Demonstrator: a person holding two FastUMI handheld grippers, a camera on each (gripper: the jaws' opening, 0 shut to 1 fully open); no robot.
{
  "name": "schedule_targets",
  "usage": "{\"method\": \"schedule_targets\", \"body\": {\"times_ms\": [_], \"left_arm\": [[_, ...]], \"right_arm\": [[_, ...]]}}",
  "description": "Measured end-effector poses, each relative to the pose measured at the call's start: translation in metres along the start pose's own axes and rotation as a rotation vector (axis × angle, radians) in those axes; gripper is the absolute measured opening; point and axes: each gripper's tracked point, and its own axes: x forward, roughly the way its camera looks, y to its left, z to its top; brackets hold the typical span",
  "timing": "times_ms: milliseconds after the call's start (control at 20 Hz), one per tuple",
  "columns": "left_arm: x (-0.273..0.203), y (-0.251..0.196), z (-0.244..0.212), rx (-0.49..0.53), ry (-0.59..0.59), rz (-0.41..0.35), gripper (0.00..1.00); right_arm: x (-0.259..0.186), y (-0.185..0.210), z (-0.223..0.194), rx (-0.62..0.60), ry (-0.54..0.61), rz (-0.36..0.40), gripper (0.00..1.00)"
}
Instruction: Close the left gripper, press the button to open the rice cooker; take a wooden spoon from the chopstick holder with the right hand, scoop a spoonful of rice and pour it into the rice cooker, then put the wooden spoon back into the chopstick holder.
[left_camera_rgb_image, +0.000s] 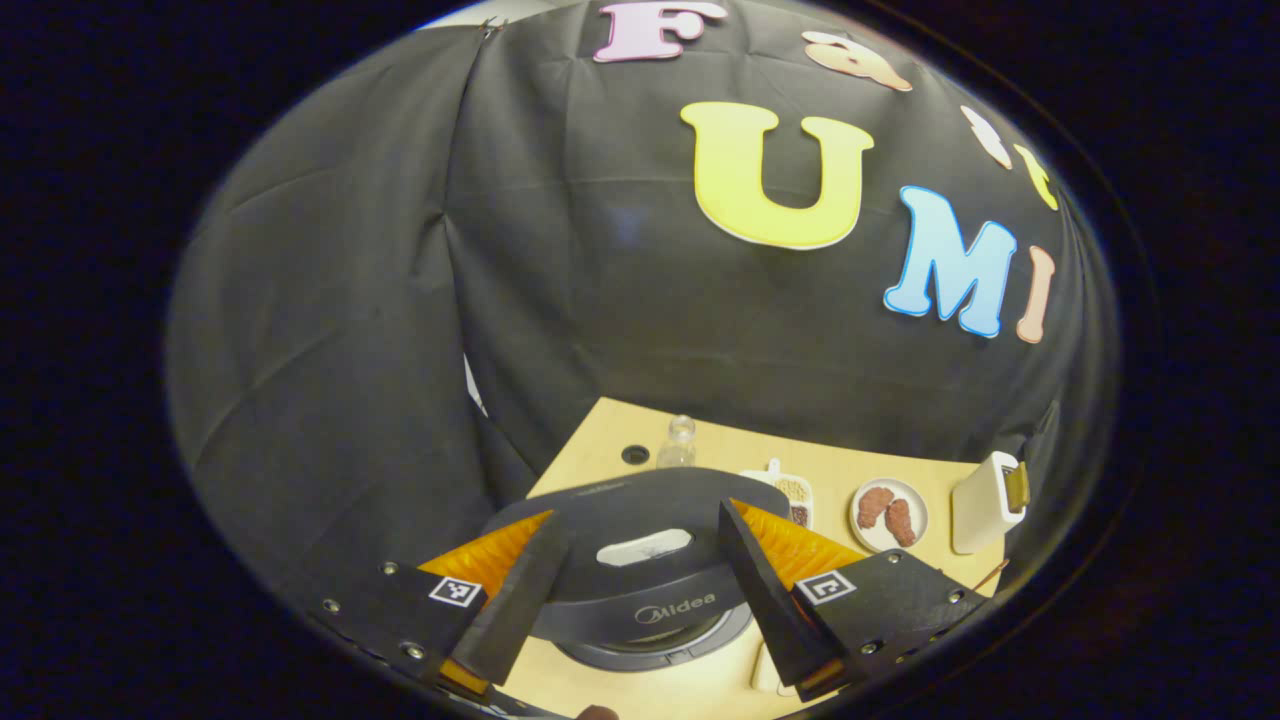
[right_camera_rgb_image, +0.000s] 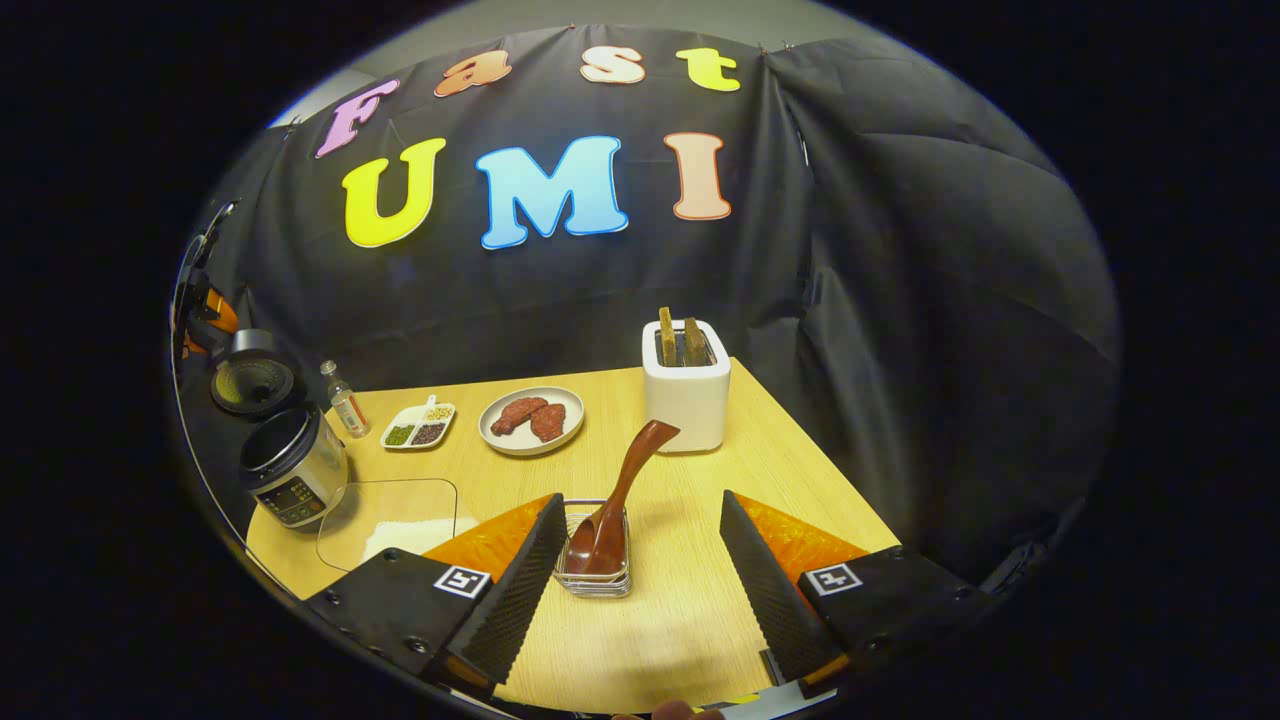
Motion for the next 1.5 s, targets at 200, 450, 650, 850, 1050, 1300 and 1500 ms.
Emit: {"method": "schedule_targets", "body": {"times_ms": [200, 450, 650, 850, 1050, 1300, 1500], "left_arm": [[0.007, -0.006, -0.049, -0.086, 0.084, -0.007, 0.98], [0.020, -0.016, -0.102, -0.024, 0.191, 0.006, 0.97], [0.033, -0.018, -0.136, -0.061, 0.254, 0.020, 0.98], [0.040, -0.017, -0.160, -0.112, 0.296, 0.034, 0.97], [0.046, -0.017, -0.162, -0.048, 0.297, 0.048, 0.99], [0.051, -0.022, -0.171, 0.005, 0.328, 0.066, 0.99], [0.051, -0.020, -0.170, 0.028, 0.315, 0.069, 0.98]], "right_arm": [[0.008, -0.003, 0.004, 0.001, 0.002, 0.034, 0.98], [0.019, -0.003, 0.000, -0.035, 0.026, 0.085, 0.98], [0.023, -0.015, 0.006, -0.040, 0.011, 0.095, 0.98], [0.028, -0.029, 0.003, -0.048, 0.021, 0.107, 0.98], [0.032, -0.042, -0.008, -0.057, 0.048, 0.131, 0.98], [0.030, -0.045, -0.031, -0.057, 0.093, 0.179, 0.98], [0.022, -0.036, -0.025, -0.074, 0.060, 0.199, 0.98]]}}
